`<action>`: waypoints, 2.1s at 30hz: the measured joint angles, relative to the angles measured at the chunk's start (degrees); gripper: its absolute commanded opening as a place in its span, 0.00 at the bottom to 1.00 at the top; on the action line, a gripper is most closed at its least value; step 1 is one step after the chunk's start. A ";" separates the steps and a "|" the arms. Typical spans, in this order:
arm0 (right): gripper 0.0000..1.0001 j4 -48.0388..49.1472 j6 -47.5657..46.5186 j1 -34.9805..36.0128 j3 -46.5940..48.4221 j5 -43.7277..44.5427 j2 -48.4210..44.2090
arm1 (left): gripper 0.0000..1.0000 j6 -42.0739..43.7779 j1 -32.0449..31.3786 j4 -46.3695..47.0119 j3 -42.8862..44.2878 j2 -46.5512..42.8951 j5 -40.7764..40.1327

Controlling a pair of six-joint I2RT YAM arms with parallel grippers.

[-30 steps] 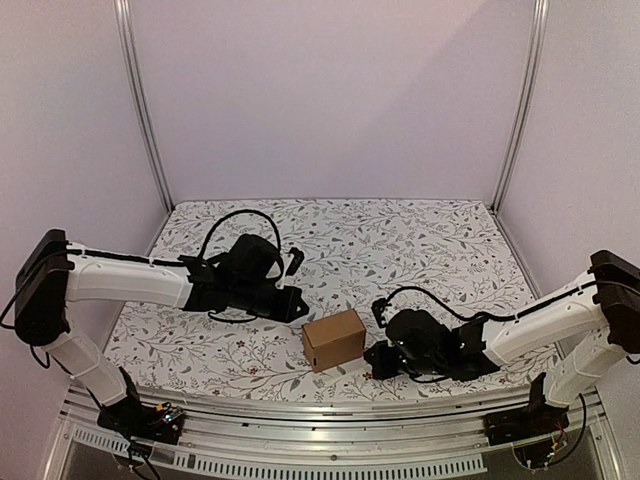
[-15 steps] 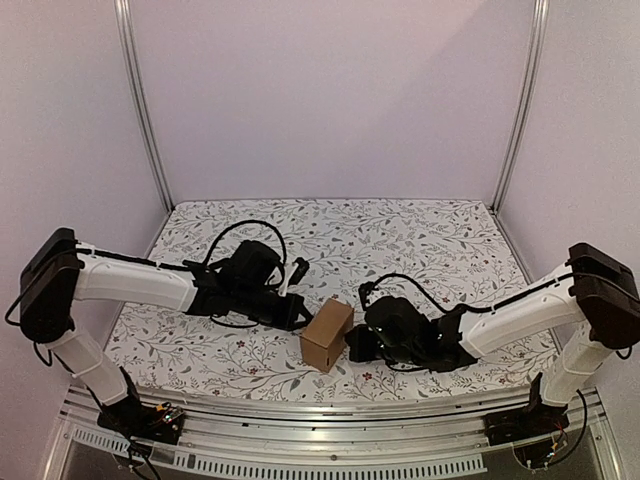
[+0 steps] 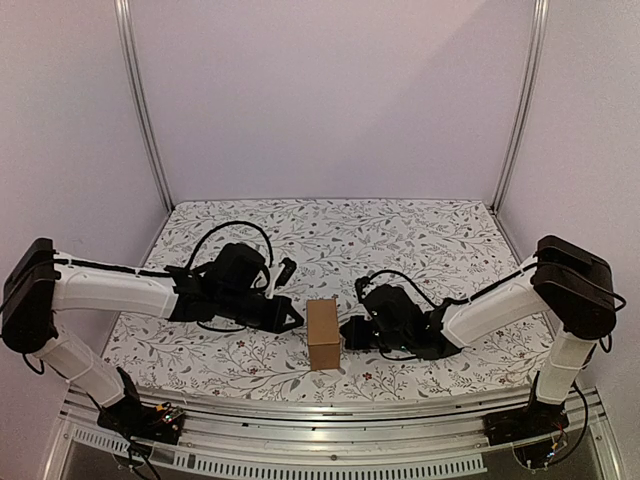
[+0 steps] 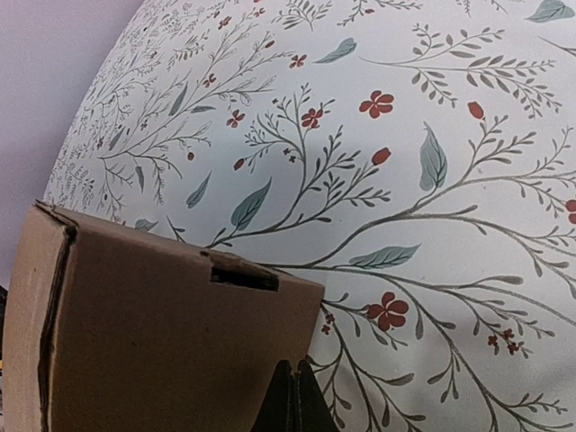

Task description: Fold the paper box

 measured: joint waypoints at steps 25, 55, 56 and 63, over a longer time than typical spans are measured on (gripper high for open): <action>0.00 29.62 4.35 -1.51 -6.86 -14.88 11.13 | 0.00 -2.19 -0.04 4.11 -0.37 2.27 3.72; 0.04 20.57 -0.37 -7.02 -20.37 -1.77 -3.87 | 0.01 0.46 -0.59 -4.81 7.76 4.81 -2.71; 0.04 18.84 -0.76 -7.06 -20.37 -1.44 -4.98 | 0.02 0.68 -0.59 -5.44 7.76 4.07 -3.43; 0.05 6.05 -4.85 -7.08 -19.80 0.26 -15.19 | 0.00 1.88 -0.59 -8.52 7.26 -2.84 -9.16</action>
